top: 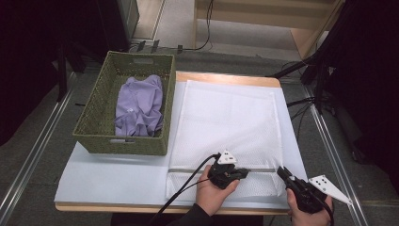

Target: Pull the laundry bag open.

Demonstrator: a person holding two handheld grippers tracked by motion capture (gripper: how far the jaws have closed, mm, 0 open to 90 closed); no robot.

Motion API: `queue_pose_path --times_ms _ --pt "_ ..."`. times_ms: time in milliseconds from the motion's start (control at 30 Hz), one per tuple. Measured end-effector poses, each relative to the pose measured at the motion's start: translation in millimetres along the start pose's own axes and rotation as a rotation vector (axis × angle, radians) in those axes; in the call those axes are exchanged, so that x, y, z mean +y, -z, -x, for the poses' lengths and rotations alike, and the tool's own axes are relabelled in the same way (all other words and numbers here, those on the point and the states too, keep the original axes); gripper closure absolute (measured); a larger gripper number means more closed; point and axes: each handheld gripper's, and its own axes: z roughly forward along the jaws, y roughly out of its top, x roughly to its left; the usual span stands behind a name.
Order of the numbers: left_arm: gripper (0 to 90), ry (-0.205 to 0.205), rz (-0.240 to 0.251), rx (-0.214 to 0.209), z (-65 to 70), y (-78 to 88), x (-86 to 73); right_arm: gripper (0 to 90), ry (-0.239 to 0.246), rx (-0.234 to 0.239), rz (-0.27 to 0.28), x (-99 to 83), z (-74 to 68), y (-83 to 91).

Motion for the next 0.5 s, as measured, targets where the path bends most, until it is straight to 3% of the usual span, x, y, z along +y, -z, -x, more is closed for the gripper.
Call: queue_pose_path --times_ms 500 --pt "87.4 -0.024 -0.007 0.071 -7.2 20.7 -7.8 88.2 0.008 -0.015 -0.001 -0.7 2.3 -0.5"
